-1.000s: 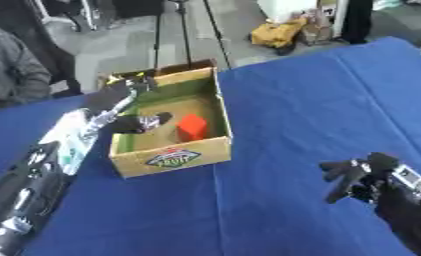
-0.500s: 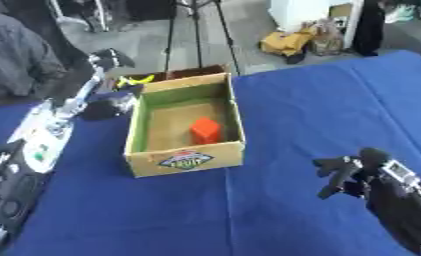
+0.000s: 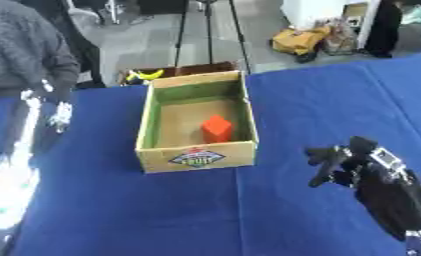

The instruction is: Pick up objects on the table and place them in the box.

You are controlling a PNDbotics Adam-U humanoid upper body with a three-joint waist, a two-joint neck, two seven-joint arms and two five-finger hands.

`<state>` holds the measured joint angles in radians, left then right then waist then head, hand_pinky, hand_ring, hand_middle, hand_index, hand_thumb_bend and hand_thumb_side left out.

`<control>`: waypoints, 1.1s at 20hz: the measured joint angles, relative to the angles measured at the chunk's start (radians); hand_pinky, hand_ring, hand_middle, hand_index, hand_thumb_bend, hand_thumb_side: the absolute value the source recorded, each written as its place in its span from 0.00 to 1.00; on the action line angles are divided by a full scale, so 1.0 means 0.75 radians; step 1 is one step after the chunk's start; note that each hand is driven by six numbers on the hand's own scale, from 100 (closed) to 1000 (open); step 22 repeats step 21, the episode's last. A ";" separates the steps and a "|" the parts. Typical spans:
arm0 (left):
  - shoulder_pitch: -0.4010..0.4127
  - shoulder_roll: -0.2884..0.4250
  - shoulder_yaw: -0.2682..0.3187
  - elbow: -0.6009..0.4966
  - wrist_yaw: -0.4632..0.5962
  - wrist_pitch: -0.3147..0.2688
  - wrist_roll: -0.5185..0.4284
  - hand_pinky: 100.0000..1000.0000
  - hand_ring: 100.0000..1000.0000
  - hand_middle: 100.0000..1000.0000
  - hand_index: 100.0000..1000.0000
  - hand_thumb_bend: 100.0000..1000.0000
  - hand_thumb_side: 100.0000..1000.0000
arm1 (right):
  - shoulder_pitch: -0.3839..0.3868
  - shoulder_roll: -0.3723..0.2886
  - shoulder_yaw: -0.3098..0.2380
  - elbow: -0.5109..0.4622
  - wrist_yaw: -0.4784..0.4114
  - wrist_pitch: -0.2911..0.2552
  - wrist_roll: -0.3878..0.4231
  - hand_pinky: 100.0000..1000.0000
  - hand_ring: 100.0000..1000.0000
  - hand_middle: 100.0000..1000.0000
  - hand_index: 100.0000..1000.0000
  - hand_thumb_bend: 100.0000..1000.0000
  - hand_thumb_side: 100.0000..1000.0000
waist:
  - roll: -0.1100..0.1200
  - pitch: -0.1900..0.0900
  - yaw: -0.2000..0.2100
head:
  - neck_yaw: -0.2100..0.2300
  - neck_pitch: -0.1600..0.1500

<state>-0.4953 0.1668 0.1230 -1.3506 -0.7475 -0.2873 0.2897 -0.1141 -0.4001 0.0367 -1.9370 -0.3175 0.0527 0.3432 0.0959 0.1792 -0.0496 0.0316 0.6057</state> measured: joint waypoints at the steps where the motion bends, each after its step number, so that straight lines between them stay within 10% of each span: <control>1: 0.031 -0.012 -0.001 -0.011 0.019 -0.005 0.019 0.54 0.59 0.62 0.74 0.17 1.00 | 0.000 0.000 0.000 0.000 -0.002 0.000 -0.001 0.56 0.89 0.58 0.49 0.00 1.00 | -0.002 0.000 0.001 | 0.000 0.000; 14: 0.429 -0.042 -0.128 -0.218 0.287 -0.086 0.170 0.53 0.57 0.60 0.73 0.18 1.00 | 0.001 0.000 0.001 -0.006 -0.022 0.001 -0.001 0.56 0.89 0.58 0.50 0.00 1.00 | -0.016 -0.021 -0.013 | 0.003 0.012; 22: 0.477 0.060 -0.102 -0.391 1.013 -0.060 -0.083 0.53 0.57 0.60 0.73 0.17 1.00 | 0.006 0.000 0.001 -0.007 -0.026 0.001 -0.001 0.56 0.89 0.58 0.50 0.00 1.00 | -0.017 -0.024 -0.007 | 0.002 0.013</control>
